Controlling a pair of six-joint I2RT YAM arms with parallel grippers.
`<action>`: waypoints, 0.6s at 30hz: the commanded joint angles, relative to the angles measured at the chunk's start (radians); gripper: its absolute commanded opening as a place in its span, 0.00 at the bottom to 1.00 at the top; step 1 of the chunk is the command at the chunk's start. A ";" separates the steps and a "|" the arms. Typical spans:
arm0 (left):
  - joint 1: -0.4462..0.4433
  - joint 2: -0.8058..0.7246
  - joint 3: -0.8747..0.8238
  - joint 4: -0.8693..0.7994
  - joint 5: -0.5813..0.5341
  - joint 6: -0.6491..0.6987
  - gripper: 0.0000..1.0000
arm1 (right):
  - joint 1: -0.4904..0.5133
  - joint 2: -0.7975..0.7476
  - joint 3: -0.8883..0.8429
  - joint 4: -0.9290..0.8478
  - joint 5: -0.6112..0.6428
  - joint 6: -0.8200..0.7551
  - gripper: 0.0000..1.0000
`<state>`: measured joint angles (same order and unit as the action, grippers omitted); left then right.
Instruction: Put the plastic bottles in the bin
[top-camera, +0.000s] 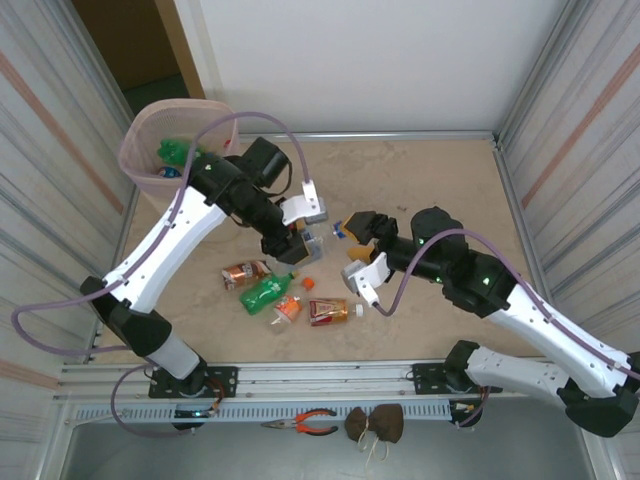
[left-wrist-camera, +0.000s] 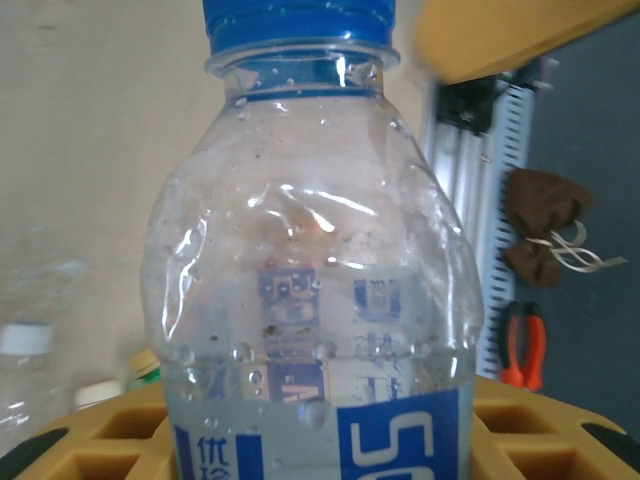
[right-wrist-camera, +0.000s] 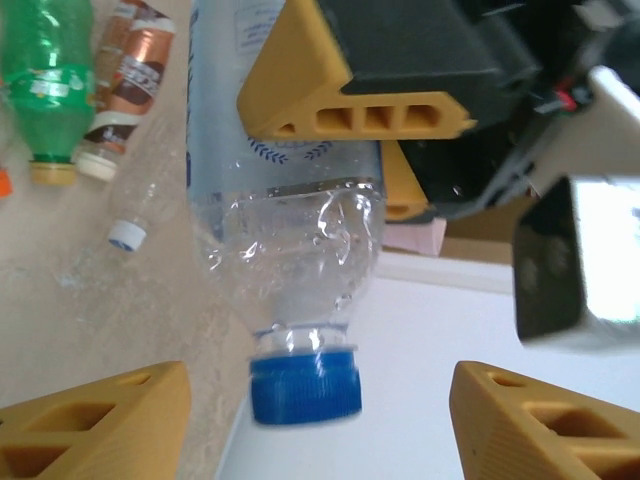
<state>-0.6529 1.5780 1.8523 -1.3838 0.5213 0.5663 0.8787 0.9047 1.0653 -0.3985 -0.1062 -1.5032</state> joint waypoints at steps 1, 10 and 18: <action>0.053 -0.064 0.002 0.092 -0.058 -0.057 0.48 | -0.031 -0.037 0.033 0.030 -0.031 0.092 0.69; 0.210 -0.116 0.027 0.225 -0.173 -0.159 0.47 | -0.118 -0.064 0.028 0.067 -0.085 0.177 0.67; 0.302 -0.065 0.174 0.223 -0.358 -0.174 0.47 | -0.139 -0.047 0.027 0.086 -0.095 0.193 0.64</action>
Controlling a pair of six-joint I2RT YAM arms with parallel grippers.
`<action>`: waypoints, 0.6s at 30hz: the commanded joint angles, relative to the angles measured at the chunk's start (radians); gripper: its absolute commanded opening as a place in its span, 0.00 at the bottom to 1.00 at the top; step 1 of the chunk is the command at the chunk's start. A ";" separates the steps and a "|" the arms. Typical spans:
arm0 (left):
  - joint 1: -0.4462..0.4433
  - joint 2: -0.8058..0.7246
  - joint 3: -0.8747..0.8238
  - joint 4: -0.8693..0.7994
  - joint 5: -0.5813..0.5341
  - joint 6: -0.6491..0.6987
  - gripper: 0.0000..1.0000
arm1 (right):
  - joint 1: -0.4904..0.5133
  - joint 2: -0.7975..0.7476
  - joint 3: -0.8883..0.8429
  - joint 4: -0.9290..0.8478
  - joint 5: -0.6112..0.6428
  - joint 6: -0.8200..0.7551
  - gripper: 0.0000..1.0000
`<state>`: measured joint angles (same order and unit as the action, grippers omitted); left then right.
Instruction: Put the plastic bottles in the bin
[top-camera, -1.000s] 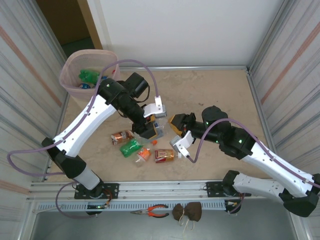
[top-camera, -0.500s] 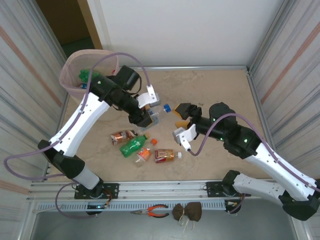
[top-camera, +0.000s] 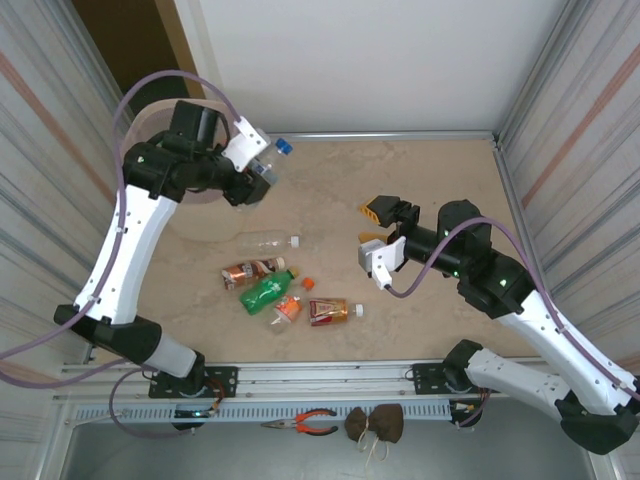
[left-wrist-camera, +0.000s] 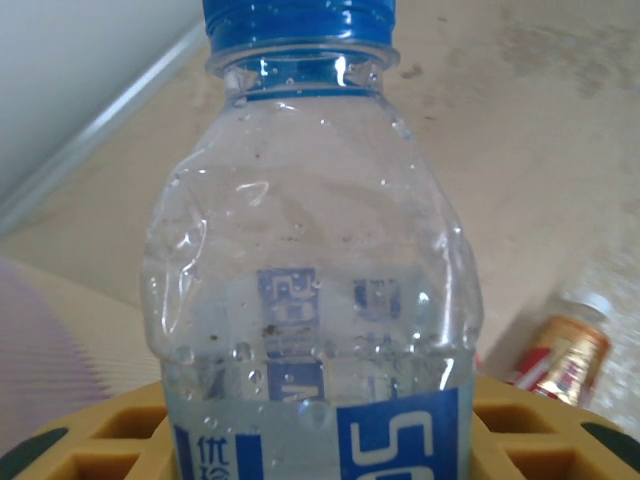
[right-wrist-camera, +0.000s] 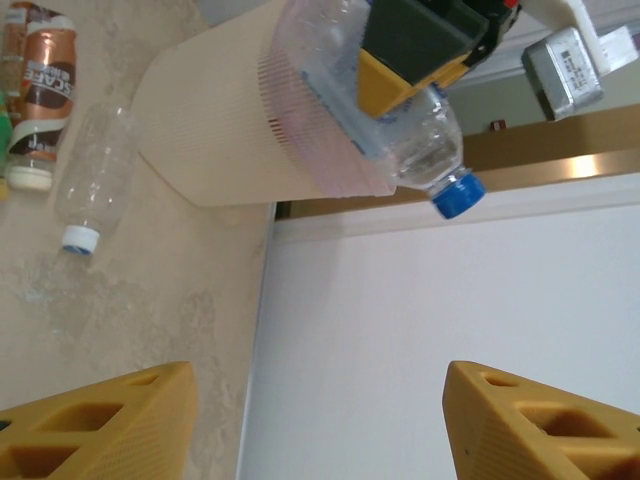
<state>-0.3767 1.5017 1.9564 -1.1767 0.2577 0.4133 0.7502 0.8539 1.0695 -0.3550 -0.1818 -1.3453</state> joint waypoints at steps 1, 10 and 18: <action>0.040 0.023 0.097 0.015 -0.116 -0.022 0.47 | -0.010 0.007 0.024 0.046 -0.022 0.037 0.64; 0.177 0.101 0.228 0.061 -0.285 -0.035 0.47 | -0.025 0.010 0.021 0.060 -0.032 0.057 0.63; 0.320 0.183 0.296 0.092 -0.347 -0.034 0.48 | -0.039 0.001 0.009 0.062 -0.035 0.076 0.63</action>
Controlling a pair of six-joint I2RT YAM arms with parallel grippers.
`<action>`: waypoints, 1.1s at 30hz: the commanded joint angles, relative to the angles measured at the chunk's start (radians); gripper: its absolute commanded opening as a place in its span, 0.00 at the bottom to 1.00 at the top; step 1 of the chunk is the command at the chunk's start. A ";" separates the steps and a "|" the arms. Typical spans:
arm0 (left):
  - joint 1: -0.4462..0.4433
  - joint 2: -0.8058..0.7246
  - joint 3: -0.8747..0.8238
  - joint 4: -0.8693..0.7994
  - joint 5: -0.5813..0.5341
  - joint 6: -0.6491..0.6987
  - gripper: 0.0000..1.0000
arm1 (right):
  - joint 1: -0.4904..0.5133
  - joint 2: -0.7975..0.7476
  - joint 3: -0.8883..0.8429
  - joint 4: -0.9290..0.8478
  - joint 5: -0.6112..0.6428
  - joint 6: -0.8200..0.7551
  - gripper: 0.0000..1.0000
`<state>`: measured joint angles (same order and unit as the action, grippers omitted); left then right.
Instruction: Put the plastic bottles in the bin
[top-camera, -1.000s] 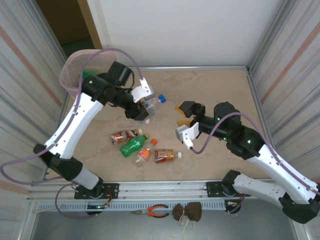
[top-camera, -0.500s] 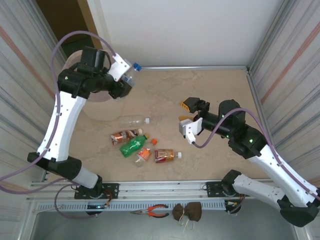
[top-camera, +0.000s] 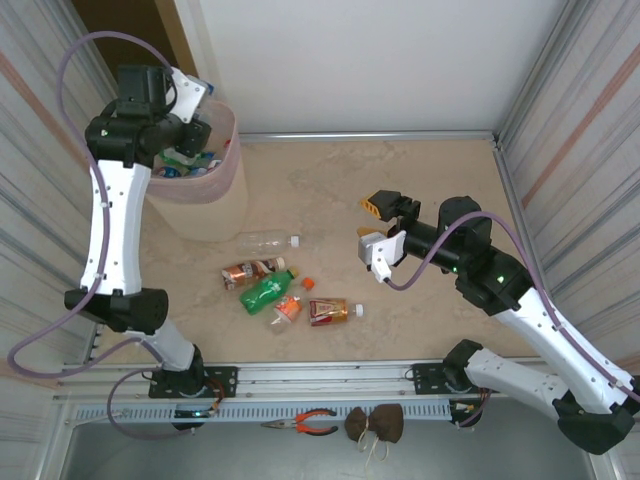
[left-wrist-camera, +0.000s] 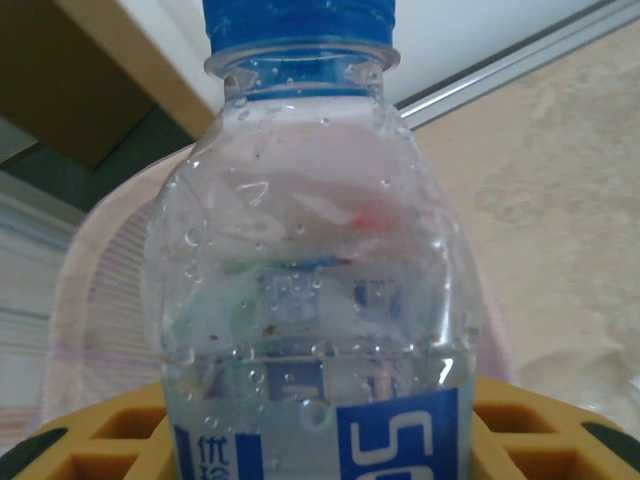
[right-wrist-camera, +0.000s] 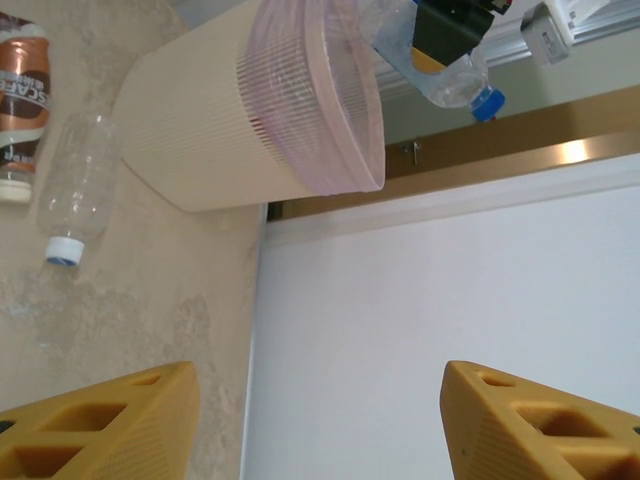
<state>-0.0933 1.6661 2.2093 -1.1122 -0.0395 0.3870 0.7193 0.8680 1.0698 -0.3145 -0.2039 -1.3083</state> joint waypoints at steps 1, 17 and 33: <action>0.054 0.026 0.050 0.026 -0.054 -0.006 0.48 | -0.008 -0.014 0.008 0.022 -0.013 0.041 0.63; 0.288 0.177 0.039 0.010 0.059 -0.071 0.48 | -0.012 -0.020 -0.006 0.030 -0.021 0.072 0.63; 0.349 0.270 -0.082 -0.035 0.156 -0.120 0.48 | -0.014 -0.014 -0.013 0.015 -0.049 0.082 0.63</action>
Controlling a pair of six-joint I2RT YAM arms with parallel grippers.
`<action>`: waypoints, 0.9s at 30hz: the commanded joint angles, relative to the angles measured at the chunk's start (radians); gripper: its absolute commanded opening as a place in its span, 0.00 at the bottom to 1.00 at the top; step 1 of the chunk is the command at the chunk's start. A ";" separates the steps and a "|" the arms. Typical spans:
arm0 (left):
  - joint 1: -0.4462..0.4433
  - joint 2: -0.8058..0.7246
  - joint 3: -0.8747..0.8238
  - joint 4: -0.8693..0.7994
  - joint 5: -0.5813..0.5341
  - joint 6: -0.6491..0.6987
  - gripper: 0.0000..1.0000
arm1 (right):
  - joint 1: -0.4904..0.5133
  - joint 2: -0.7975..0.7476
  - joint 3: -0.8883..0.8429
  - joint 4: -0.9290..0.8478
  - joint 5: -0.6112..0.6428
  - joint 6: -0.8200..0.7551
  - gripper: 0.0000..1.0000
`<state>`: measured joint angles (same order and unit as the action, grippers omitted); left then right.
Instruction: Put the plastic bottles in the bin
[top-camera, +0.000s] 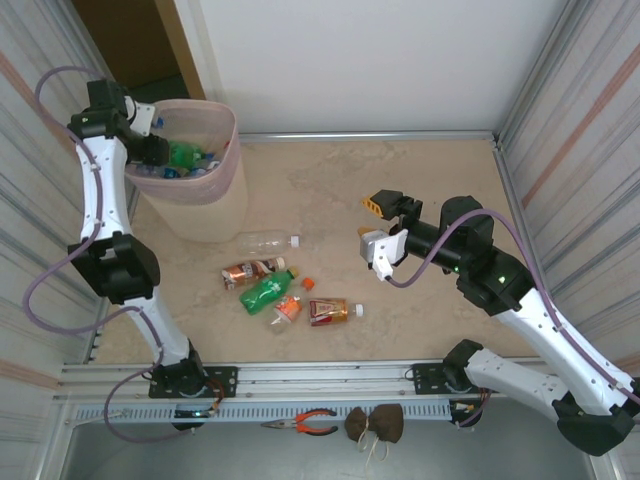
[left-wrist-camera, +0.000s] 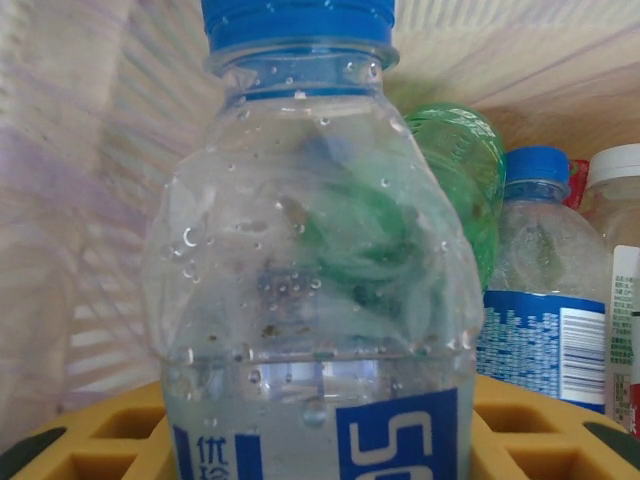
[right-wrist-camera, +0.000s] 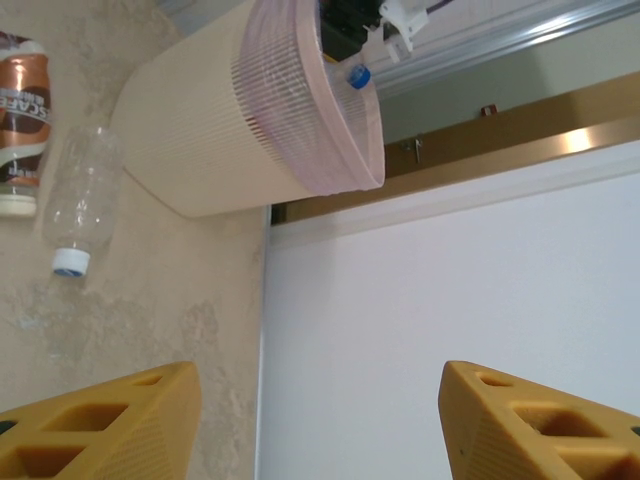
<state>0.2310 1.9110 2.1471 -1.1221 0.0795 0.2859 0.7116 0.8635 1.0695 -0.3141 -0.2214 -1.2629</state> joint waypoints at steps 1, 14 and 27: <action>0.029 0.033 -0.023 -0.027 0.047 -0.024 0.48 | -0.006 -0.010 -0.012 0.011 -0.034 0.039 0.63; 0.036 0.091 -0.105 0.001 0.120 -0.061 0.56 | -0.008 -0.024 -0.021 0.010 -0.024 0.043 0.62; 0.035 -0.026 -0.066 0.047 0.153 -0.107 0.72 | -0.008 -0.026 -0.017 0.016 -0.027 0.040 0.63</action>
<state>0.2581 1.9713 2.0438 -1.0866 0.2184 0.2031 0.7109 0.8536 1.0561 -0.3145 -0.2367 -1.2552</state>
